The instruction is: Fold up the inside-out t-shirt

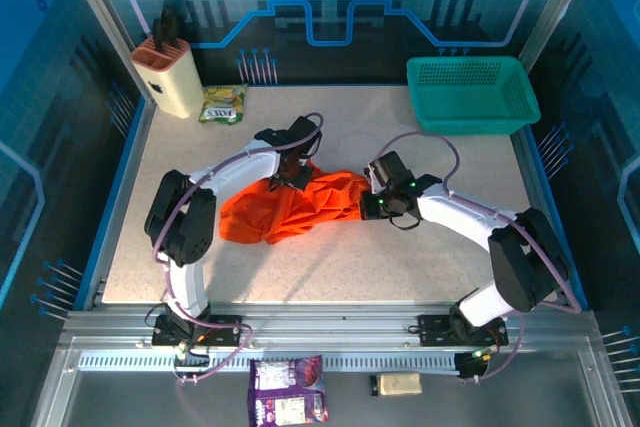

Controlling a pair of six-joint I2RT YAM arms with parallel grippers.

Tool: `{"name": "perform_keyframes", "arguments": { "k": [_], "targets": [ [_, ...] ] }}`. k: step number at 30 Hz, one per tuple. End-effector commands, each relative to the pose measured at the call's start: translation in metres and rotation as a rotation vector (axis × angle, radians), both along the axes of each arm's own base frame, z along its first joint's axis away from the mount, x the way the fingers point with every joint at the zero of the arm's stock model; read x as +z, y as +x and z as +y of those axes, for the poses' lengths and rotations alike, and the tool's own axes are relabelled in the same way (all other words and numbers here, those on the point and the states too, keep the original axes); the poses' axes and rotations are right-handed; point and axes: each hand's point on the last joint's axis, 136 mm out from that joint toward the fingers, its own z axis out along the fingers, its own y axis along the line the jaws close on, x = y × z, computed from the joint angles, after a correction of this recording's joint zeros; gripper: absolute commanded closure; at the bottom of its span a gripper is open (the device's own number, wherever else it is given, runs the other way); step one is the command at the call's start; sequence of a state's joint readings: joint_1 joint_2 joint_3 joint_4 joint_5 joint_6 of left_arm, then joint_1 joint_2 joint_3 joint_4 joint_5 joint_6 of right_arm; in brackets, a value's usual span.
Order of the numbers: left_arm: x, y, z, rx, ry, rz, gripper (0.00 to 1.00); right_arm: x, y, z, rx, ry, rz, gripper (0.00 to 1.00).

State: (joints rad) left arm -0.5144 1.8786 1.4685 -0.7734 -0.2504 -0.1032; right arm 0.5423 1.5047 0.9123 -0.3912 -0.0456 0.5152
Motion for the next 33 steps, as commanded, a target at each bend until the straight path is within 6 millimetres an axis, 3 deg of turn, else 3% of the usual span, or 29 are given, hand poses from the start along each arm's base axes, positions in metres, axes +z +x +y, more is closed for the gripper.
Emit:
{"name": "perform_keyframes", "arguments": {
  "k": [1, 3, 7, 12, 16, 19, 22, 25, 27, 29, 31, 33],
  "targets": [
    [0.047, 0.007, 0.009, 0.030, -0.129, -0.083, 1.00, 0.031, 0.013, -0.013, -0.013, -0.021, -0.071, 1.00],
    [0.078, 0.013, 0.022, 0.056, -0.215, -0.142, 1.00, 0.054, 0.024, -0.022, -0.021, -0.016, -0.114, 1.00],
    [0.158, 0.016, 0.051, 0.077, -0.346, -0.309, 1.00, 0.124, 0.043, -0.052, -0.054, -0.015, -0.231, 1.00],
    [0.250, 0.003, 0.097, 0.127, -0.478, -0.527, 1.00, 0.217, 0.042, -0.099, -0.121, -0.016, -0.402, 1.00],
    [0.298, -0.017, 0.139, 0.209, -0.557, -0.643, 1.00, 0.288, 0.027, -0.135, -0.194, 0.009, -0.549, 1.00],
    [0.326, -0.030, 0.170, 0.291, -0.641, -0.733, 1.00, 0.324, 0.011, -0.153, -0.241, 0.020, -0.628, 1.00],
    [0.341, -0.035, 0.193, 0.360, -0.718, -0.780, 1.00, 0.350, -0.001, -0.157, -0.235, 0.049, -0.678, 1.00],
    [0.349, -0.034, 0.198, 0.359, -0.760, -0.793, 1.00, 0.364, -0.008, -0.149, -0.193, 0.094, -0.701, 1.00],
    [0.343, -0.027, 0.199, 0.358, -0.765, -0.768, 1.00, 0.365, -0.007, -0.144, -0.172, 0.117, -0.699, 1.00],
    [0.325, -0.015, 0.202, 0.377, -0.768, -0.721, 1.00, 0.355, 0.001, -0.141, -0.163, 0.128, -0.671, 1.00],
    [0.299, -0.001, 0.203, 0.392, -0.785, -0.647, 1.00, 0.329, 0.015, -0.136, -0.150, 0.149, -0.586, 1.00],
    [0.263, 0.013, 0.199, 0.390, -0.800, -0.544, 1.00, 0.286, 0.033, -0.132, -0.158, 0.160, -0.440, 1.00]
  ]
}}
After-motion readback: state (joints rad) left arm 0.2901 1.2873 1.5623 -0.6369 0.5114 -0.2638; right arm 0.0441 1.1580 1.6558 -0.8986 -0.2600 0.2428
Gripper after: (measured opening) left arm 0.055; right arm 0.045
